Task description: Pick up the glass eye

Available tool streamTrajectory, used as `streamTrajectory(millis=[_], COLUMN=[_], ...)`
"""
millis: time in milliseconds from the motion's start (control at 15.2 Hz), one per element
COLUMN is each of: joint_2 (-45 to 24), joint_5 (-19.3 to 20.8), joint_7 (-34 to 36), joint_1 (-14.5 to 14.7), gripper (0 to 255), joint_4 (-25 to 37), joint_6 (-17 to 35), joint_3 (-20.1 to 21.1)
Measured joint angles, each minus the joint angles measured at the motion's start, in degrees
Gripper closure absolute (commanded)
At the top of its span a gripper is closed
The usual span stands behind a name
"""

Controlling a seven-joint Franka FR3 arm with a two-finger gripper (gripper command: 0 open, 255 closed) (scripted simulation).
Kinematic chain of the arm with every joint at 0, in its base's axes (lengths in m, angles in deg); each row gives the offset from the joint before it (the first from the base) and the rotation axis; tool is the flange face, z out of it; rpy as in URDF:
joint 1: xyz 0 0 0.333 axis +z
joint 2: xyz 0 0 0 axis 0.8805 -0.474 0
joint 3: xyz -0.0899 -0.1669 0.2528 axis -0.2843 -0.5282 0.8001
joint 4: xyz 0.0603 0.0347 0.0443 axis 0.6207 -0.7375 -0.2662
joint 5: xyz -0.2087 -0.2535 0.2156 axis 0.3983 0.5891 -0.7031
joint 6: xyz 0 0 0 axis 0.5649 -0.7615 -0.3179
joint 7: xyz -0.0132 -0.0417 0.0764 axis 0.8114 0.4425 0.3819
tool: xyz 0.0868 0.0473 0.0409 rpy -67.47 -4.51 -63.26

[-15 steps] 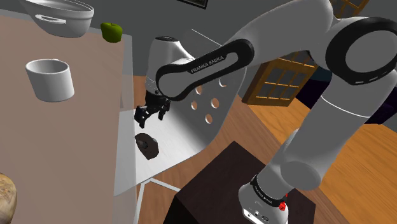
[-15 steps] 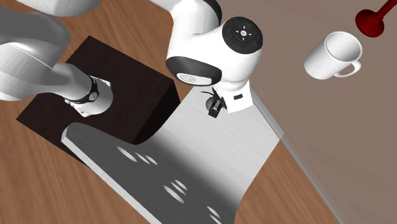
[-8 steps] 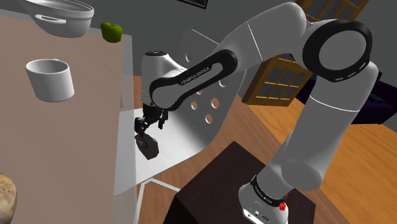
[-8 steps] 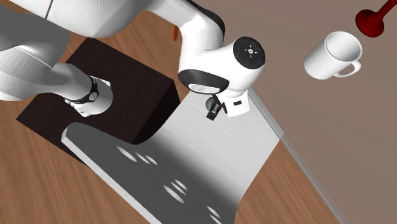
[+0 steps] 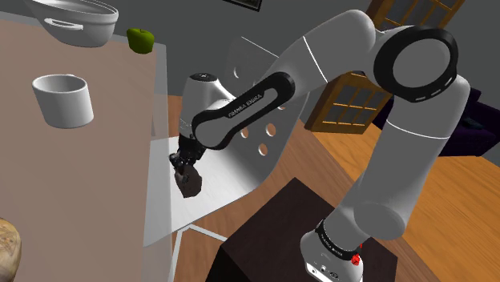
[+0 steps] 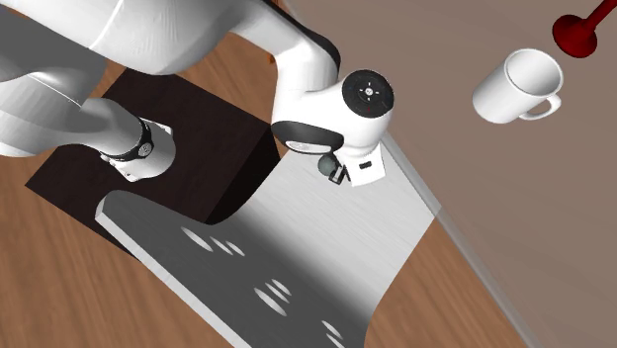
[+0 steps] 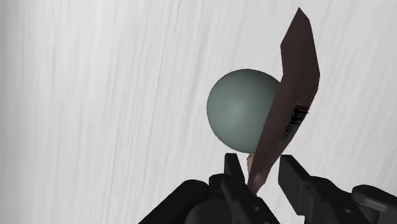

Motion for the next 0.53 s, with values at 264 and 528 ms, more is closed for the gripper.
streamTrajectory(millis=[264,528], joint_2=[0.1,0.0], joint_5=[0.0,-0.3], joint_7=[0.0,0.5], joint_1=[0.0,0.3], gripper=[255,255], joint_4=[-0.3,1.4], joint_6=[0.9,-3.3], joint_3=[0.0,0.0])
